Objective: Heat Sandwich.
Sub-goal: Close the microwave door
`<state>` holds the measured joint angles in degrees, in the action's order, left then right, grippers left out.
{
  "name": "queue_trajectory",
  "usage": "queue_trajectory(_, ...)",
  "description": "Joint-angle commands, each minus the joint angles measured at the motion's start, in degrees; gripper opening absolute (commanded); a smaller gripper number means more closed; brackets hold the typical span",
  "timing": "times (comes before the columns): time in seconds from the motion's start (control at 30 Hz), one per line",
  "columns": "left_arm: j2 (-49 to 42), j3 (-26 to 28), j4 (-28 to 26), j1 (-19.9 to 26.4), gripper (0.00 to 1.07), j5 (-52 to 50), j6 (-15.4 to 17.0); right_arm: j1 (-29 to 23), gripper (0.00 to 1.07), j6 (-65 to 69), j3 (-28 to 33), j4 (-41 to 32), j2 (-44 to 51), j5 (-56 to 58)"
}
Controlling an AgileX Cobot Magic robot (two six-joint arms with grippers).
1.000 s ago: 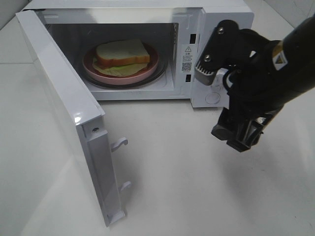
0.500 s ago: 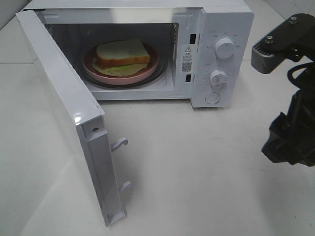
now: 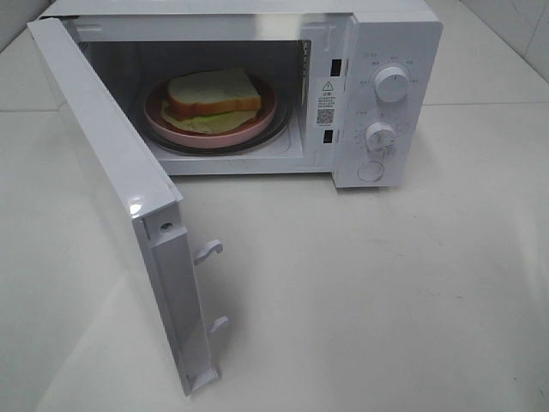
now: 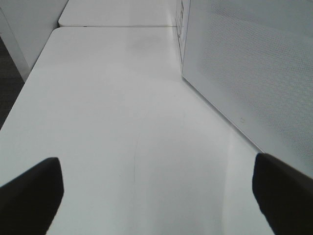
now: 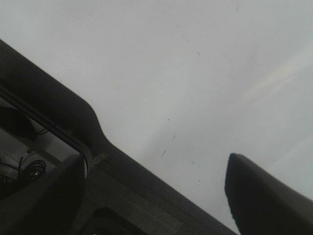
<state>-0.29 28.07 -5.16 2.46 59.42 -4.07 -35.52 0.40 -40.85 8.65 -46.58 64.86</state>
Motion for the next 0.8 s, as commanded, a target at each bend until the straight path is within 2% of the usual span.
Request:
queue_trajectory(0.03,-1.1,0.2,0.0,0.2,1.01,-0.5,0.3,0.2,0.76,2.3,3.7,0.1,6.2,1.1)
queue_trajectory(0.17,-1.1,0.2,0.0,0.2,1.01,-0.5,0.3,1.4,0.76,3.9,5.9,-0.1,9.4,1.4)
queue_trajectory(0.3,-1.1,0.2,0.0,0.2,1.01,-0.5,0.3,9.9,0.76,4.0,9.5,0.0,16.1,1.0)
queue_trajectory(0.47,-1.1,0.2,0.0,0.2,1.01,-0.5,0.3,13.1,0.76,4.0,9.5,-0.1,20.2,0.6)
queue_trajectory(0.6,-1.1,0.2,0.0,0.2,1.01,-0.5,0.3,18.0,0.76,4.1,9.5,-0.1,28.9,0.6)
queue_trajectory(0.8,-1.1,0.2,0.0,0.2,1.01,-0.5,0.3,21.3,0.76,4.1,9.5,-0.1,36.6,-1.2)
